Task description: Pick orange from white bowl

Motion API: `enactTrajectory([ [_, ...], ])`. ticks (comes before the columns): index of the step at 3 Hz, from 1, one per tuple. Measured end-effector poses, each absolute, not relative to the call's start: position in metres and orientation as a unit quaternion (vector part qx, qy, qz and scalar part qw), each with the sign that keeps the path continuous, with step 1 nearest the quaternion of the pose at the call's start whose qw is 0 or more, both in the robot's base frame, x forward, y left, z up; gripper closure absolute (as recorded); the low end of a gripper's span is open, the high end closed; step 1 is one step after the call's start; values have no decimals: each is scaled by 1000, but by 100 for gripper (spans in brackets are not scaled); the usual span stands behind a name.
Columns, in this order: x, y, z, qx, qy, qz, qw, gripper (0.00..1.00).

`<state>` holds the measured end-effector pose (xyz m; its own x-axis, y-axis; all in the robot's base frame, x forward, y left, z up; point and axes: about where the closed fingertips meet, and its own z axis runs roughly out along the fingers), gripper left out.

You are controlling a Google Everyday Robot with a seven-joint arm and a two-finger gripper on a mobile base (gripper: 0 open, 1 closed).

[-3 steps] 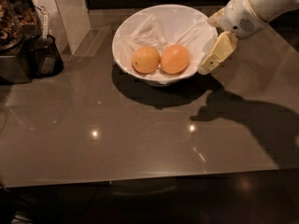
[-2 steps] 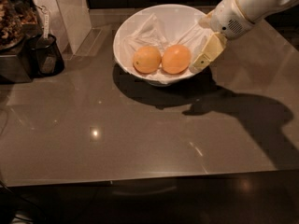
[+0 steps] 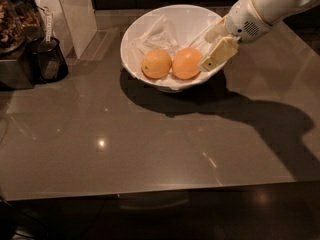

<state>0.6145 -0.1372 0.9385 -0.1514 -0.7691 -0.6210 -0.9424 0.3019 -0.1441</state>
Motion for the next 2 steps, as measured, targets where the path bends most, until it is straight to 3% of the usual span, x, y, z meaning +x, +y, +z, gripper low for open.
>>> enactTrajectory([
  [1, 616, -134, 939, -574, 743, 142, 314, 12],
  [2, 631, -123, 936, -581, 734, 150, 318, 9],
])
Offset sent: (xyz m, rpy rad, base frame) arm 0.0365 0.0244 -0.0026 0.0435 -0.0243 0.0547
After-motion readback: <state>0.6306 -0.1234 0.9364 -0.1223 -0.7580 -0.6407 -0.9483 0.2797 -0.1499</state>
